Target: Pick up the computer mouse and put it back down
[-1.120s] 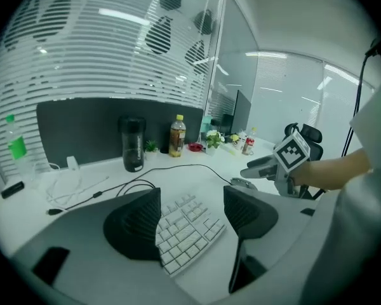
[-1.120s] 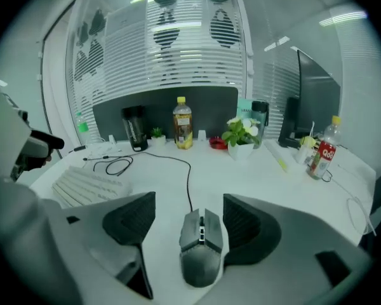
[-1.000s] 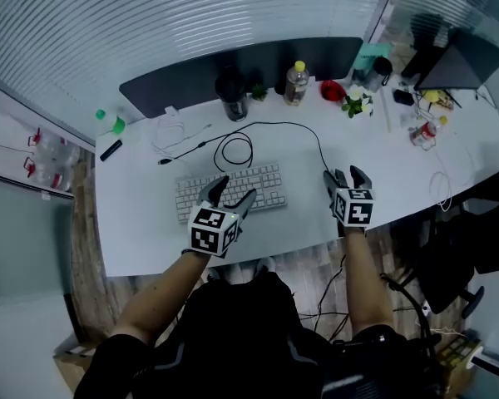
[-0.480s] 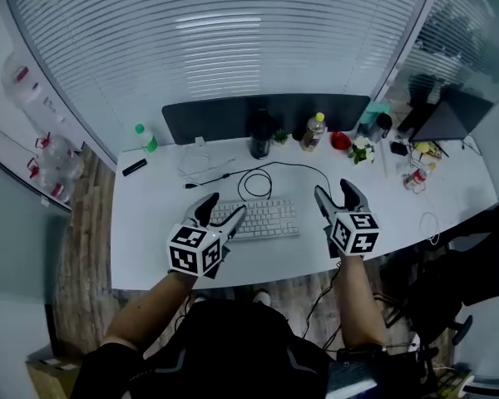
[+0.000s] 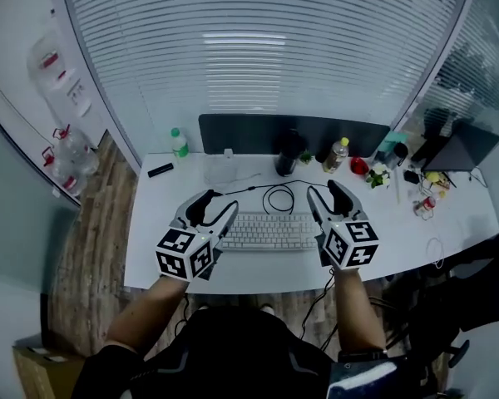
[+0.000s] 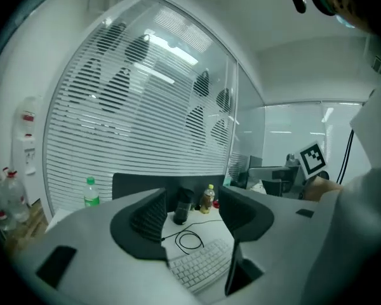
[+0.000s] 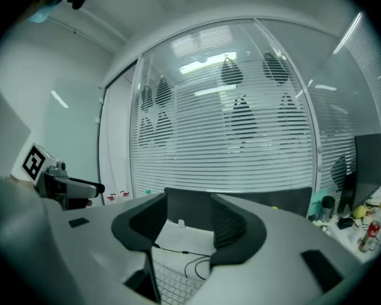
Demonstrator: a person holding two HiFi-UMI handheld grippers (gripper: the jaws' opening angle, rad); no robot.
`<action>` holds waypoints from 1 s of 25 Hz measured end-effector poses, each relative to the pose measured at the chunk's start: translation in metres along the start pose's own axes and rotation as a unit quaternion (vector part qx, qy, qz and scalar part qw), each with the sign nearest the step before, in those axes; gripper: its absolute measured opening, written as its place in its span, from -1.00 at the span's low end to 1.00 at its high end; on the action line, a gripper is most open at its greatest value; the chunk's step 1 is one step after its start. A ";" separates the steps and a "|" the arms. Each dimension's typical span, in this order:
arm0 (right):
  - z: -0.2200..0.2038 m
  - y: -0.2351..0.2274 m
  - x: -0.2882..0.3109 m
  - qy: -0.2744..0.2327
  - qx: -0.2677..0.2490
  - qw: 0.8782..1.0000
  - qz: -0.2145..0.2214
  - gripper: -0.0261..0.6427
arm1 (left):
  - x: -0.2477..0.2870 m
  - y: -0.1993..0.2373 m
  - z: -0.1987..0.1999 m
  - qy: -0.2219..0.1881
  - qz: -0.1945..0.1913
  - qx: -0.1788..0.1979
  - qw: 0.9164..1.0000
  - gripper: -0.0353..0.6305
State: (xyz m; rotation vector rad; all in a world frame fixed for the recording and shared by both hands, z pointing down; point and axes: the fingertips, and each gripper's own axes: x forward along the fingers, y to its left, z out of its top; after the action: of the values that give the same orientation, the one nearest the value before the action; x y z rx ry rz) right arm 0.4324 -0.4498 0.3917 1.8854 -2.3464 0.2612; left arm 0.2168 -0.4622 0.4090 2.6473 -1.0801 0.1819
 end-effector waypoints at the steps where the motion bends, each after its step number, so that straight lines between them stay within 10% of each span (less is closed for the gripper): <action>1: 0.009 0.010 0.002 -0.011 -0.003 1.000 0.008 -0.32 | -0.006 0.005 0.006 -0.010 0.006 -0.006 1.000 -0.09; 8: 0.046 0.068 0.006 -0.049 -0.018 0.997 0.050 -0.76 | -0.053 0.031 0.043 -0.075 0.035 0.010 0.997 -0.32; 17: 0.062 0.106 0.004 -0.059 -0.019 0.996 0.071 -0.85 | -0.097 0.058 0.074 -0.142 0.085 0.035 0.986 -0.73; 25: 0.057 0.110 0.004 -0.053 -0.008 0.997 0.064 -0.92 | -0.094 0.055 0.075 -0.094 0.051 -0.006 0.994 -0.81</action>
State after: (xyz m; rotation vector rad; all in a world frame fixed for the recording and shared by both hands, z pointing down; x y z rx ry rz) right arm 0.3255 -0.4423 0.3299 1.7878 -2.5349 0.1566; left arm 0.1116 -0.4594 0.3283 2.6412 -1.2725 -0.0554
